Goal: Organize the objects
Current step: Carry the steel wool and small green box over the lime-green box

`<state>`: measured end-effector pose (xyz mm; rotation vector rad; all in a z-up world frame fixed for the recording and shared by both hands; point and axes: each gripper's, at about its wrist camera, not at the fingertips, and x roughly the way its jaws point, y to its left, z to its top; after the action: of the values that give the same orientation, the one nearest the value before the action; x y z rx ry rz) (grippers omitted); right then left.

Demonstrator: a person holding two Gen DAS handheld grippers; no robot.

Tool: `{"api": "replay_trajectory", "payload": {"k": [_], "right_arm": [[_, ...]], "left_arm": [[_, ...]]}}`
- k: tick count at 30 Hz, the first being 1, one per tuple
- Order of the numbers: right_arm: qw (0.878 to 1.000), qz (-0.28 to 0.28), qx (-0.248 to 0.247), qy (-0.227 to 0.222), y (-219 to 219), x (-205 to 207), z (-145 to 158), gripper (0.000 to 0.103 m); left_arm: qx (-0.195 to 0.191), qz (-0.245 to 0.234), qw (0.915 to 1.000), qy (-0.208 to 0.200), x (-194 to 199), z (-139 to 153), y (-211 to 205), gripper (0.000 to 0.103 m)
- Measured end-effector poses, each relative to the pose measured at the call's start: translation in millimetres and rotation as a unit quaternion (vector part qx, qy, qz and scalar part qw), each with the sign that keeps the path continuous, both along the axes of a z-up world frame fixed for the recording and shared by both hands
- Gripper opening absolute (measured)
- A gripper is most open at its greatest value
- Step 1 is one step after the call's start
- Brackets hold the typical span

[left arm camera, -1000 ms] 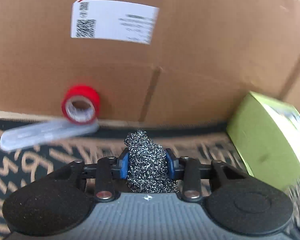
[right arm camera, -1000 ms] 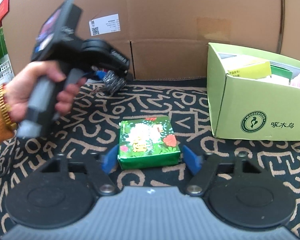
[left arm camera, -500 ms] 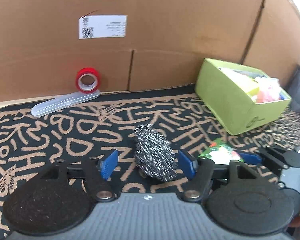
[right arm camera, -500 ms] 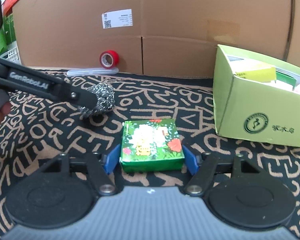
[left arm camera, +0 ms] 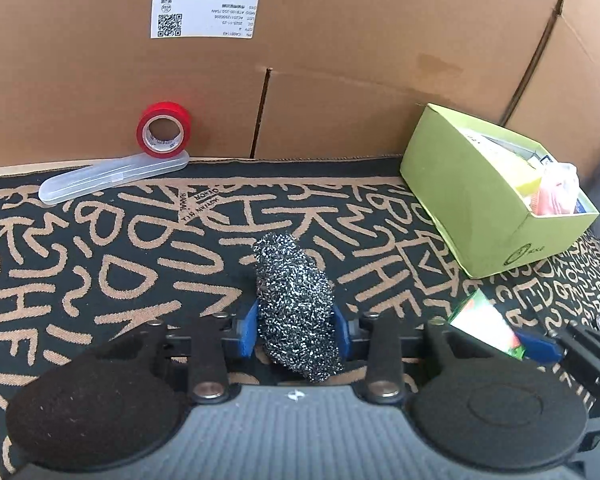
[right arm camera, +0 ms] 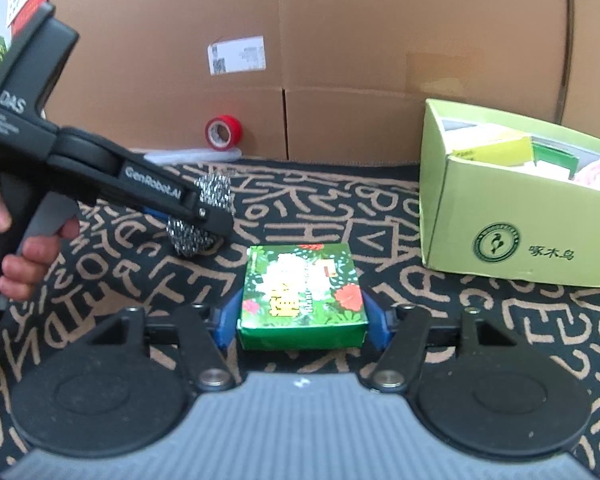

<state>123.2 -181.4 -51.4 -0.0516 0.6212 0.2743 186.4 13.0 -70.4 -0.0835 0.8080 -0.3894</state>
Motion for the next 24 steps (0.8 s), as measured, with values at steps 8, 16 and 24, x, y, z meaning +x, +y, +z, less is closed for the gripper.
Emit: {"api": "replay_trajectory", "payload": {"k": [8,16,24], "right_arm": [[0.998,-0.005,0.032,-0.060,-24,-23,37,0.062],[0.984,-0.089,-0.002,-0.155,-82,-28,89,0.061],[0.966,-0.173,-0.058,-0.184,-155,22,105,0.061]], "left_arm": [[-0.031,-0.068,0.9949,-0.067,-29,57,-32,0.038],[-0.083,-0.136,0.9801,-0.118,-31,115,-98,0.039],[-0.097,-0.178,0.9723,-0.116,4,117,-175,0.040]]}}
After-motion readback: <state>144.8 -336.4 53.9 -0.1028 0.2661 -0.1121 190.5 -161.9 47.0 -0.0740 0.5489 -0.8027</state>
